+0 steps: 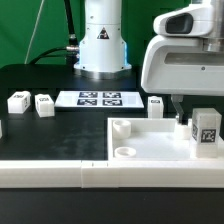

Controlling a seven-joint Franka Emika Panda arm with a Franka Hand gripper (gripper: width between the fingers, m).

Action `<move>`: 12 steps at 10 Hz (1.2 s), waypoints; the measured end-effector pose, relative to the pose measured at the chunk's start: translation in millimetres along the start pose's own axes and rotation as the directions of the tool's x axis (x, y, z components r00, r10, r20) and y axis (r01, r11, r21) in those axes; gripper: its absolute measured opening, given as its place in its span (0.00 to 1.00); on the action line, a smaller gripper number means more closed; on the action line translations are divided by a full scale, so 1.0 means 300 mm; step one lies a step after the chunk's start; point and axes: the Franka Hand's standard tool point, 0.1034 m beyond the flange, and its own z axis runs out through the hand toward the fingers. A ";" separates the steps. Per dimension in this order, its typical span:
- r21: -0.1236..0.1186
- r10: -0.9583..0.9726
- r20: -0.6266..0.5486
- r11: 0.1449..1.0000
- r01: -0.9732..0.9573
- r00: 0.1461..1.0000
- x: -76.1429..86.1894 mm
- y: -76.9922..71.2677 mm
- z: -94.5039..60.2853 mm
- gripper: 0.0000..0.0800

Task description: Assemble one leg

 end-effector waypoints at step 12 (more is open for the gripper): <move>0.020 0.483 0.015 0.875 -0.483 0.875 0.000 0.017 0.003 0.36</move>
Offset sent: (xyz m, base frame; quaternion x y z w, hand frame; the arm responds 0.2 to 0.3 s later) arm 0.0000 0.0000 0.0000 0.0000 0.0000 0.0000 1.0000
